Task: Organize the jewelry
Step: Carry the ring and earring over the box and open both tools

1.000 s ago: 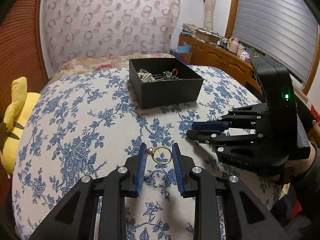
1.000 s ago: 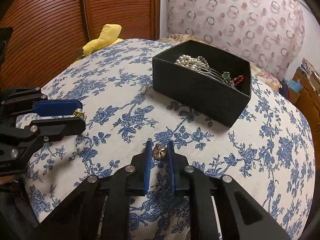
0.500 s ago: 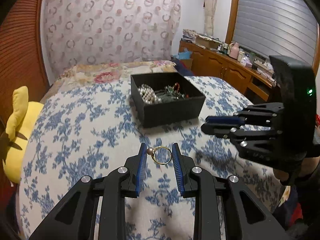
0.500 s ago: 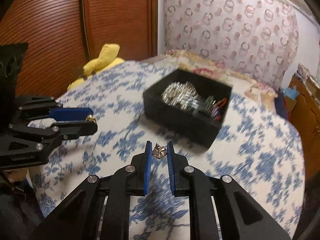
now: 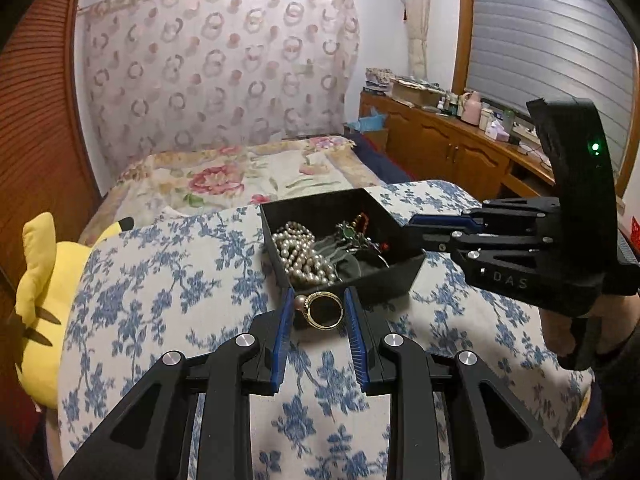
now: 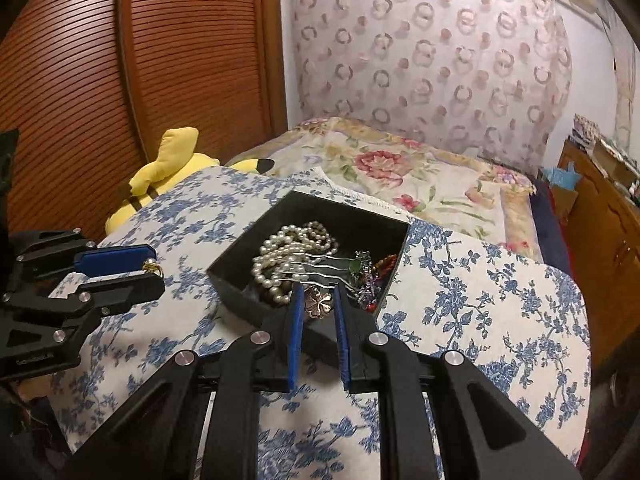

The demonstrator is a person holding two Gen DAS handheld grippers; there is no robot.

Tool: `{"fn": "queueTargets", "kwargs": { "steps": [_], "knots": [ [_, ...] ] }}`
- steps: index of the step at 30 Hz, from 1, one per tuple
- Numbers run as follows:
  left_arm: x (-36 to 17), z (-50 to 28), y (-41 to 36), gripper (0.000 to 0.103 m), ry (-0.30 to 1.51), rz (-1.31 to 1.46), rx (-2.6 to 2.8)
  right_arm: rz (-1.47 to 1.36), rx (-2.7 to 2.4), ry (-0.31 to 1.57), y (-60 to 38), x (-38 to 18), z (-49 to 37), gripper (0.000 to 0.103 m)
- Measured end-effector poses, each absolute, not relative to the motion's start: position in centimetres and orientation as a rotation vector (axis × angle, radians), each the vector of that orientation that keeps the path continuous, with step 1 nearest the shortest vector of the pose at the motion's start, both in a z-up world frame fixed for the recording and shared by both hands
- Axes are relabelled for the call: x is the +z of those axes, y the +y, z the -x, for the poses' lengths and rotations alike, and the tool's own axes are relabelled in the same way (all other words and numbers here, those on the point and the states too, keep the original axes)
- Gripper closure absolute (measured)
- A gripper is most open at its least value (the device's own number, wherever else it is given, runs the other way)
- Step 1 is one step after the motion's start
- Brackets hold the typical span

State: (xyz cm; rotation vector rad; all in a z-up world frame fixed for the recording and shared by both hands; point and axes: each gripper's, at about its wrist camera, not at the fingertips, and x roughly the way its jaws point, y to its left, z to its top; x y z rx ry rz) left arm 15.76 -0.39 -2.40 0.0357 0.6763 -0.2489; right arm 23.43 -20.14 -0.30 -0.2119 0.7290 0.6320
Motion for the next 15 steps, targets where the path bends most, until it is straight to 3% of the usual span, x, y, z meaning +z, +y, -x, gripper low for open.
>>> {"fn": "queueTargets", "kwargs": {
  "steps": [15],
  "knots": [
    [-3.1,-21.1,-0.6,0.079,0.706,0.018,-0.246,0.15,0.628,0.778,-20.2,-2.4,-25.9,0.085]
  ]
}}
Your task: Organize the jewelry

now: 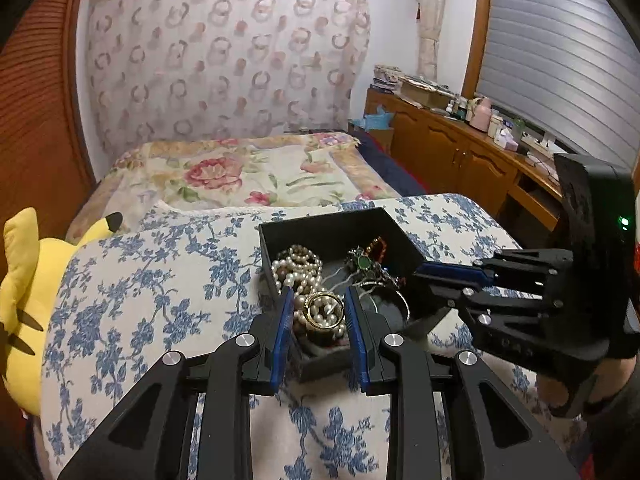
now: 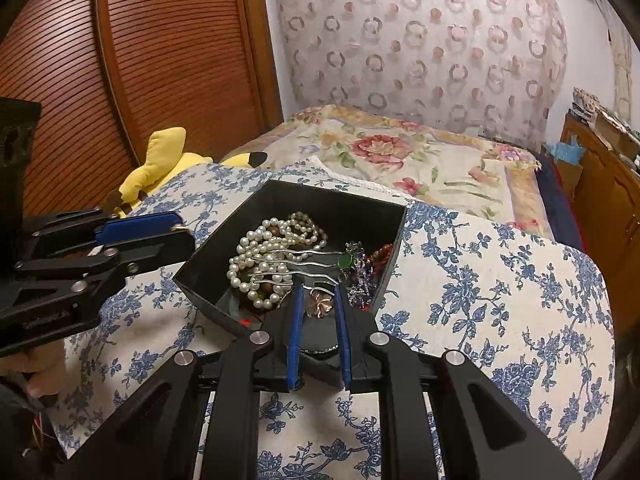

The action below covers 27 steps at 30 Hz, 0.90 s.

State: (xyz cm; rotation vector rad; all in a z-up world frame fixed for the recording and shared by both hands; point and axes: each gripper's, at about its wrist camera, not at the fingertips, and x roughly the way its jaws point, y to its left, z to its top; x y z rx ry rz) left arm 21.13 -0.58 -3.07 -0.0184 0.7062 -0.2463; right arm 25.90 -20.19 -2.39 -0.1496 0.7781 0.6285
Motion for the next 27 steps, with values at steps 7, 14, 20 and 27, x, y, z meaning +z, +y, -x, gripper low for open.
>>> {"fn": "queueTargets", "kwargs": {
  "steps": [7,14,20,27],
  "knots": [
    [-3.1,-22.3,-1.3,0.079,0.71,0.008,-0.243,0.139,0.631,0.762,-20.8,-1.8,-25.6,0.08],
    [-2.9,-23.4,-2.1,0.077,0.705,0.005,-0.231,0.126,0.612,0.735,-21.9,-1.1,-24.7,0.08],
    [-2.6,-22.9,-2.5,0.044,0.673,-0.017,-0.2,0.112,0.581,0.709,-23.0,-0.7,-23.6,0.07],
    [-2.1,-19.8,-2.0,0.01,0.615,-0.038,-0.136,0.103,0.534,0.658,-24.3,0.3,-21.2,0.054]
  ]
}}
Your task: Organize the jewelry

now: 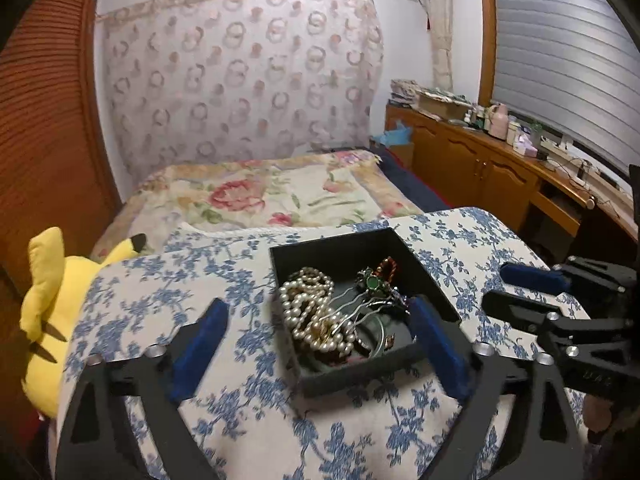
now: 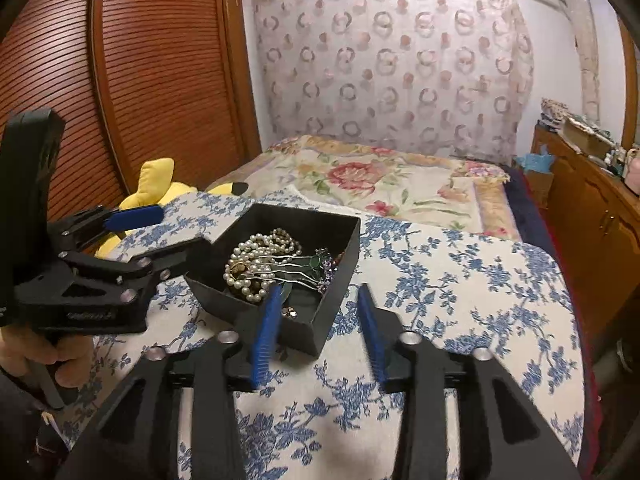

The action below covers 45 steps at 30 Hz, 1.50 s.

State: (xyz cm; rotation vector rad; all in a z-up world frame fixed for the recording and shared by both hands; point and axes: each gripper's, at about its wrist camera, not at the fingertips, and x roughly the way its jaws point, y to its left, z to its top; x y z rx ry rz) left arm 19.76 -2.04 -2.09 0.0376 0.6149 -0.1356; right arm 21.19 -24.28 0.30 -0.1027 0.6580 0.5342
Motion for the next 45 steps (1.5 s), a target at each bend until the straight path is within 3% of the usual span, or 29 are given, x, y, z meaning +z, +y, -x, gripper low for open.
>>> {"fn": "queueTargets", "kwargs": {
  "steps": [6,10,14,45],
  "knots": [
    [-1.5,-16.0,-1.1,0.008,0.579,-0.015,-0.106,0.074,0.5,0.599,-25.4,1.5,-18.2,0.033],
    [-1.0,-13.7,-0.7,0.008,0.567,-0.003,-0.101,0.067,0.464,0.547,-26.0,2.1,-15.7,0.012],
    [-0.7,-11.4,-0.1,0.008,0.558,0.017,-0.083,0.052,0.434,0.512,-26.5,2.5,-13.6,0.003],
    [-0.5,-7.5,0.4,0.008,0.532,-0.006,-0.032,0.017,0.345,0.469,-27.2,3.0,-10.2,0.003]
  ]
}}
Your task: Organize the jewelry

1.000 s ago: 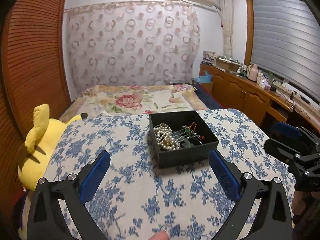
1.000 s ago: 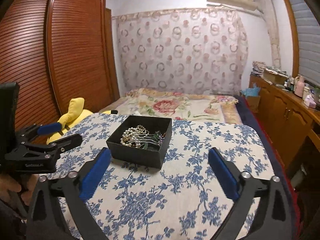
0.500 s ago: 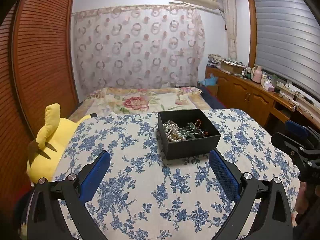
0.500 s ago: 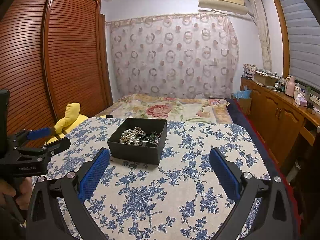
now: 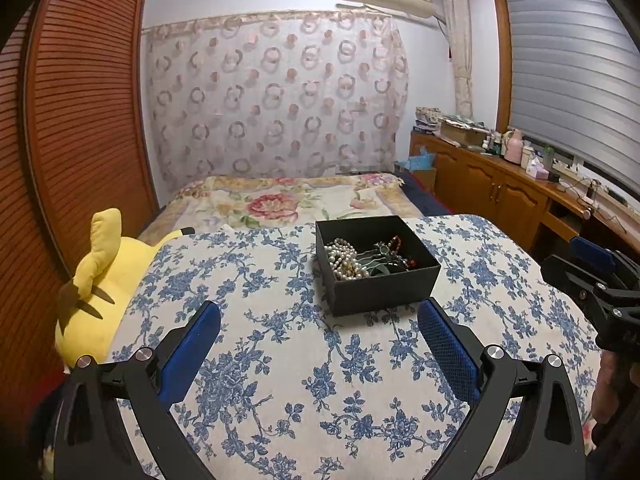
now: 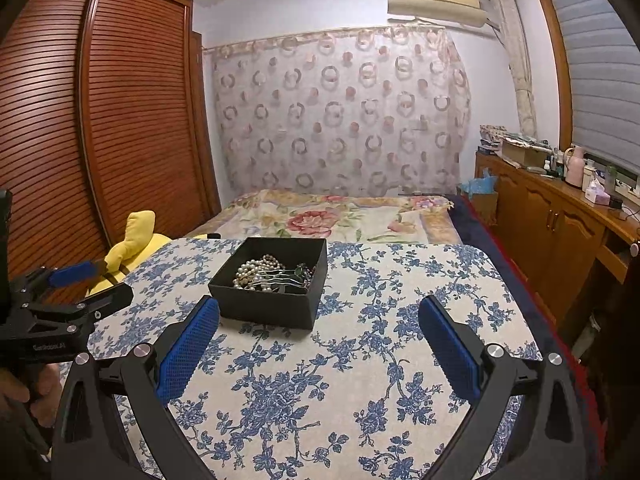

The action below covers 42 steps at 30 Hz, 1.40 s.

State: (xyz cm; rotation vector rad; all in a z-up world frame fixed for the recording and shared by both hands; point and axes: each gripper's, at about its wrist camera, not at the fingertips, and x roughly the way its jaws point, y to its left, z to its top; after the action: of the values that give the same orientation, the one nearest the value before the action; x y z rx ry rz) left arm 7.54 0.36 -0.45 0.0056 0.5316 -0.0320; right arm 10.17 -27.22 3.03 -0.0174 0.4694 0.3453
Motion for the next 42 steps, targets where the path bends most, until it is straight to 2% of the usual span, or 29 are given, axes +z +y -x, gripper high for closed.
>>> {"fn": "queueTargets", "kwargs": {
  "steps": [42],
  "knots": [
    [0.43,-6.97,-0.53,0.008,0.515,-0.013,-0.04,0.014,0.349,0.468,-27.39,2.92,-10.17,0.003]
  ]
}}
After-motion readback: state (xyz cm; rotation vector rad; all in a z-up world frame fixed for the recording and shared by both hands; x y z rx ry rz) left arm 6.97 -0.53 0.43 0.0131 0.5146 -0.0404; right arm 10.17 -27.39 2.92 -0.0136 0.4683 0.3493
